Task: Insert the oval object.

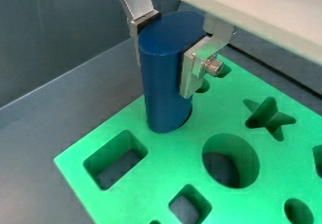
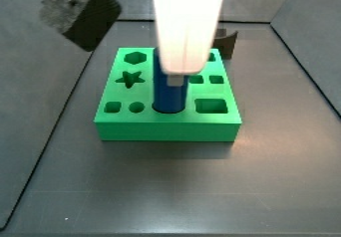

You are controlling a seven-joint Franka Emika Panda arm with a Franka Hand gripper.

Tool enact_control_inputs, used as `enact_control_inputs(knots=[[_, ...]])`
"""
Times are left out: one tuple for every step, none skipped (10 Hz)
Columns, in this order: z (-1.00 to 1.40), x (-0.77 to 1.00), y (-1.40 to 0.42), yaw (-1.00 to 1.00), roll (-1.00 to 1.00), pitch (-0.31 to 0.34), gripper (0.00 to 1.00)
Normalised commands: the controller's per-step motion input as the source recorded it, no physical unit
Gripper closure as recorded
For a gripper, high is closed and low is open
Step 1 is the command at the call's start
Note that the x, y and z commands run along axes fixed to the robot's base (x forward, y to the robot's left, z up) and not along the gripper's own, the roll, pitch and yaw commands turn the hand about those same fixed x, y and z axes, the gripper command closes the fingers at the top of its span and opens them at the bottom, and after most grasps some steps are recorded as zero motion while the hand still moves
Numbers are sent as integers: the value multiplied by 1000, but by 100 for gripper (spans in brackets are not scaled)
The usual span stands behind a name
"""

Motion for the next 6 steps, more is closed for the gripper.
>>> enact_control_inputs(knots=[[-206, 89, -54, -249, -93, 0, 100], [-369, 129, -40, -283, -74, 0, 100], [-520, 206, -43, -320, -79, -9, 100], [-509, 294, -20, -403, -60, 0, 100], [-426, 194, 0, -343, -20, 0, 100], [-317, -23, 0, -140, 0, -37, 100]])
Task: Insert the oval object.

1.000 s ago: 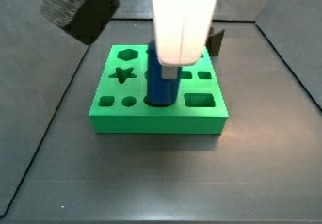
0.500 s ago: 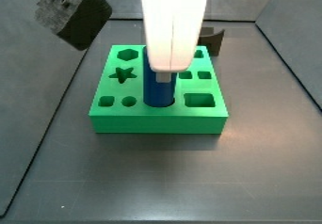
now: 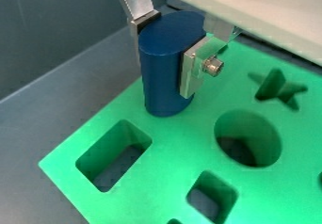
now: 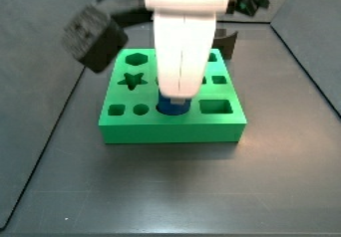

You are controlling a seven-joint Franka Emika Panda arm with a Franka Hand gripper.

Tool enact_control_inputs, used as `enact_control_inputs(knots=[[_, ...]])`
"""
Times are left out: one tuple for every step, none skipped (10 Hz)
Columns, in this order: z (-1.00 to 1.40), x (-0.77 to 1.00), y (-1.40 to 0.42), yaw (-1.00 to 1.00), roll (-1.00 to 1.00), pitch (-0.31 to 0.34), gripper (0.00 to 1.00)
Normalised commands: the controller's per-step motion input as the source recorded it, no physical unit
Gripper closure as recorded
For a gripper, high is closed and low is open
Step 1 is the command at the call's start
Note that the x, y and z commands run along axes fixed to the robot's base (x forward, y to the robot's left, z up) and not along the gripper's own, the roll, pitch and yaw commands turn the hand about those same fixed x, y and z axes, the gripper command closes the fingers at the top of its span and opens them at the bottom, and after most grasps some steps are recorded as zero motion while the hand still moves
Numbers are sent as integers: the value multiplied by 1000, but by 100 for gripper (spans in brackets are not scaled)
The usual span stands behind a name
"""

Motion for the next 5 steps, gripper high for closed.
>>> enact_control_inputs(knots=[[-286, -109, 0, 0, 0, -89, 100], [-323, -100, 0, 0, 9, -107, 100], [-191, -103, 0, 0, -40, -166, 100], [0, 0, 106, 0, -110, 0, 100], [0, 0, 0, 0, 0, 0, 100]])
